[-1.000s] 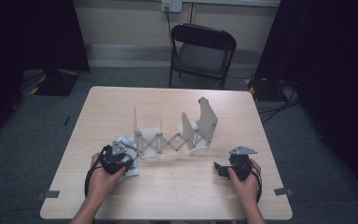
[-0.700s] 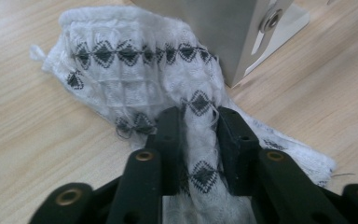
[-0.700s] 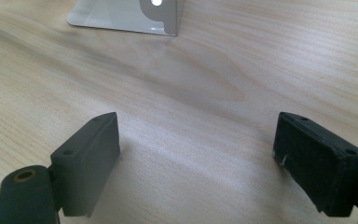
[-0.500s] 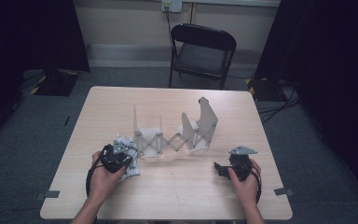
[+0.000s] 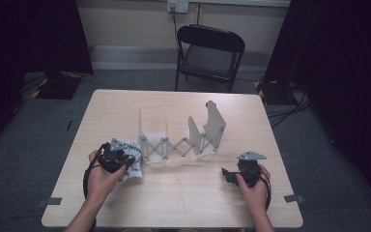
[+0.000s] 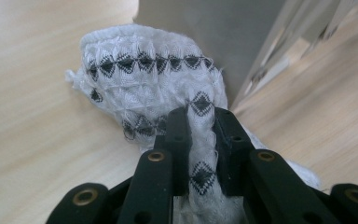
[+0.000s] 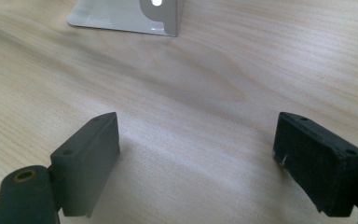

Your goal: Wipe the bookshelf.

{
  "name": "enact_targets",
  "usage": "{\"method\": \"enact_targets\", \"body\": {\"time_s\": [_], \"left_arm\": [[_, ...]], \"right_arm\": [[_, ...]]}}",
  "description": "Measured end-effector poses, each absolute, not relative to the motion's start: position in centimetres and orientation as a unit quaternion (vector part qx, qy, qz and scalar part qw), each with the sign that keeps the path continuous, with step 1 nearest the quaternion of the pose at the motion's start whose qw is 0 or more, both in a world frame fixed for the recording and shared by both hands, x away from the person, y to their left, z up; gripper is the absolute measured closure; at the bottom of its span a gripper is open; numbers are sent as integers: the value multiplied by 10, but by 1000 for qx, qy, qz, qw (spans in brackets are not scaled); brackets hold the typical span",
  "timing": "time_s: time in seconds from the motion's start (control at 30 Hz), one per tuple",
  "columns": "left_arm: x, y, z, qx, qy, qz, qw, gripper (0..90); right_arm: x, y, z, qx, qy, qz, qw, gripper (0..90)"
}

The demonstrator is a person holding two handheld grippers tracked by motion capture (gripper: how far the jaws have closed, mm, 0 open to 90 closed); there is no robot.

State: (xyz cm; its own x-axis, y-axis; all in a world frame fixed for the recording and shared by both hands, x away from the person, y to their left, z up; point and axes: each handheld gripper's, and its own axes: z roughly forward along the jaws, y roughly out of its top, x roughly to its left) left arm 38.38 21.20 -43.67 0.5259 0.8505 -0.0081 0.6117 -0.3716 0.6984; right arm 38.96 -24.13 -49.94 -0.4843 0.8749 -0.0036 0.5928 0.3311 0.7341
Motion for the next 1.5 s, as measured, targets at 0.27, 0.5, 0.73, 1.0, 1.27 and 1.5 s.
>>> {"method": "enact_targets", "body": {"time_s": [0.27,0.5,0.73,1.0,1.27,1.5], "left_arm": [[393,210,-387,793,439,218,362,776],[397,202,-408,791,446,210,363,778],[394,200,-437,793,443,205,366,779],[389,197,-465,805,441,192,347,776],[386,196,-479,807,443,184,344,770],[385,198,-473,806,452,179,337,770]], "right_arm": [[389,-241,-499,465,790,344,205,138],[389,-241,-499,465,790,344,205,138],[389,-241,-499,465,790,344,205,138],[389,-241,-499,464,790,344,204,138],[389,-241,-499,462,791,345,203,138],[389,-241,-499,460,792,345,203,138]]}}
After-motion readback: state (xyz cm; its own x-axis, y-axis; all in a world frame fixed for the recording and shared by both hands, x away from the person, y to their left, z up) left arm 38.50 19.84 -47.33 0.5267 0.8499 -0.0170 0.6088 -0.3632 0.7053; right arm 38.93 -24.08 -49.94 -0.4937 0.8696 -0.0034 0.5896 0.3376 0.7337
